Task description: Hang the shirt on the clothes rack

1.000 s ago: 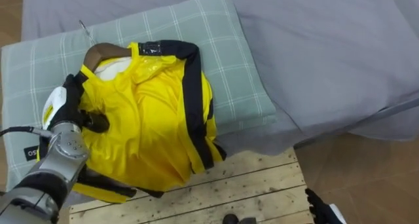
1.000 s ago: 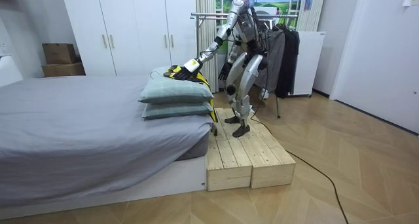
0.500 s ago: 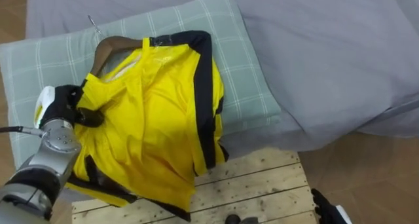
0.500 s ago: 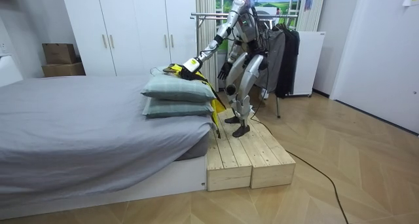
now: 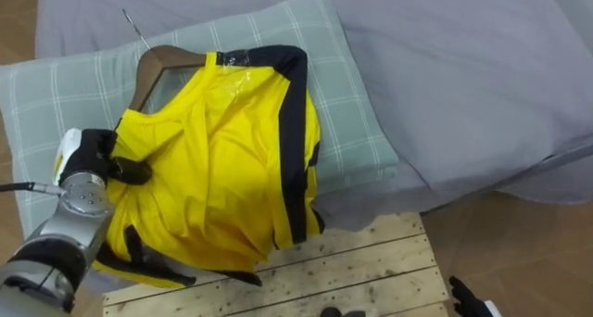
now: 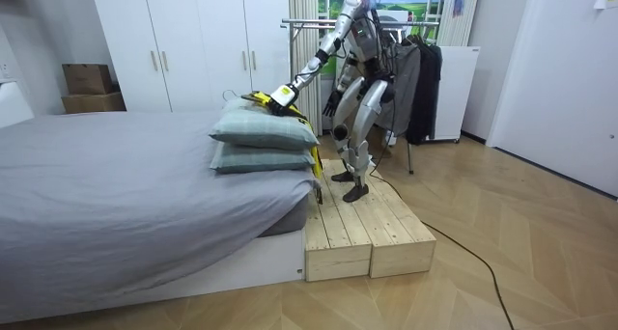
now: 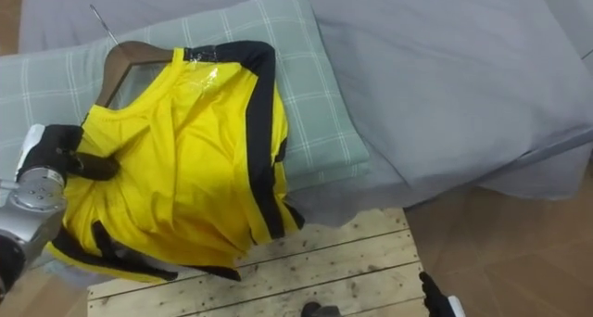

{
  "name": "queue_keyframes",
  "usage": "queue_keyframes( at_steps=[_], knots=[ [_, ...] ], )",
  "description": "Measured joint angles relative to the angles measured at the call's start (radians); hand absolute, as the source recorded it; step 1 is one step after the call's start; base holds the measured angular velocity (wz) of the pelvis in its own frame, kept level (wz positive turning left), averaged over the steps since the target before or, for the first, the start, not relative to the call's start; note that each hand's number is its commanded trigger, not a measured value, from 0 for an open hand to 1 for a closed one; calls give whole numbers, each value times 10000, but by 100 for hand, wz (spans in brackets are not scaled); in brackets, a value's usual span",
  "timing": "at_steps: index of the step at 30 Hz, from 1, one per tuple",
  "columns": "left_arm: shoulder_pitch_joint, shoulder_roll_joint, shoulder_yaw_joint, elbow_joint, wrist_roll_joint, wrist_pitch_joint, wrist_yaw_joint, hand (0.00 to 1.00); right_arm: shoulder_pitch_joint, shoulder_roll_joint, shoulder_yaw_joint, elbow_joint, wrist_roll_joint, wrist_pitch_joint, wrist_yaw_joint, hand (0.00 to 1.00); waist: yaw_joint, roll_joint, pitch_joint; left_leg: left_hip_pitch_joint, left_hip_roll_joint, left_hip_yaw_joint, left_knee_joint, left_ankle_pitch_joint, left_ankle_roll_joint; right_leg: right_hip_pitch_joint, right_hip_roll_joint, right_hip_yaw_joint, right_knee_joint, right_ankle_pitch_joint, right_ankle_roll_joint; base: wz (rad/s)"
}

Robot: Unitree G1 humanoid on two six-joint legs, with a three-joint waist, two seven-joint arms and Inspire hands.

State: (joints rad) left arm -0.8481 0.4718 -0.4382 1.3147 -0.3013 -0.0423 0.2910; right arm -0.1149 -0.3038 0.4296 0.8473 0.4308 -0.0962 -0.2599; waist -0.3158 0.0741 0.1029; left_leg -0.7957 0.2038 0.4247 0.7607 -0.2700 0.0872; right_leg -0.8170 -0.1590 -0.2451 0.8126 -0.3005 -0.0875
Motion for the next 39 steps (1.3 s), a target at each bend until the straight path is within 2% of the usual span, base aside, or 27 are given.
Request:
queue_keyframes(
  at_steps=[9,14,19,24,27,28,29,32,33,35,39],
  knots=[
    [28,12,-125,-5,99,-7,-193,100,218,-47,10,47,-77,-21,124,0,-7,50,6,248,-80,-1,-150,-2,4,286,-40,-49,-148,1,62,0],
    [77,0,-167,-73,246,-19,57,100,321,-47,55,104,-121,-134,227,0,-22,65,11,581,-76,31,-326,0,-2,620,17,-38,-362,10,118,-2],
    [264,-354,-38,-358,1792,-100,674,100,552,-34,69,345,-441,-381,222,0,131,70,7,1139,-115,68,-593,0,-10,1200,93,-18,-691,53,179,0],
    [994,-689,52,-1319,3194,-328,1427,100,337,-7,91,949,-395,-539,299,0,251,68,5,1635,-317,48,-882,11,-25,1684,-20,-40,-835,6,270,6],
    [1476,-1030,282,-1972,4520,-385,1885,100,-30,31,-12,1639,-432,-583,479,0,304,-9,-25,2029,-603,-12,-1198,65,-58,2032,-204,-77,-899,-64,394,16],
    [1842,-1266,459,-2391,5004,-458,2127,100,-50,51,-100,1816,-443,-607,543,0,343,-55,-33,2280,-720,-15,-1337,69,-56,2263,-286,-83,-936,-109,472,16],
    [2158,-1518,580,-2793,5436,-509,2279,100,-41,107,-181,1993,-444,-703,569,0,424,-96,-55,2484,-798,-50,-1433,72,-55,2499,-330,-115,-1001,-149,535,15],
    [2396,-1817,634,-3307,6391,-519,2416,100,-41,317,-218,2089,-499,-781,647,0,532,-210,-119,2575,-820,-271,-1437,70,-54,2809,-335,-363,-1180,-161,564,19],
    [2617,-1875,636,-3592,6967,-520,2523,100,-82,476,-213,2174,-621,-788,705,0,603,-339,-196,2683,-818,-298,-1446,71,-54,2956,-323,-423,-1258,-155,571,14],
    [3137,-2080,604,-4079,7535,-521,2528,100,-106,695,-213,2459,-861,-811,812,0,639,-442,-311,3060,-817,-456,-1607,73,-57,3546,-211,-618,-1656,-97,628,14],
    [3819,-2419,606,-4433,8195,-520,2498,100,19,698,-225,2503,-960,-815,924,0,822,-417,-442,3858,-860,-521,-2093,101,-105,4506,-17,-656,-2362,46,767,2]
  ],
)
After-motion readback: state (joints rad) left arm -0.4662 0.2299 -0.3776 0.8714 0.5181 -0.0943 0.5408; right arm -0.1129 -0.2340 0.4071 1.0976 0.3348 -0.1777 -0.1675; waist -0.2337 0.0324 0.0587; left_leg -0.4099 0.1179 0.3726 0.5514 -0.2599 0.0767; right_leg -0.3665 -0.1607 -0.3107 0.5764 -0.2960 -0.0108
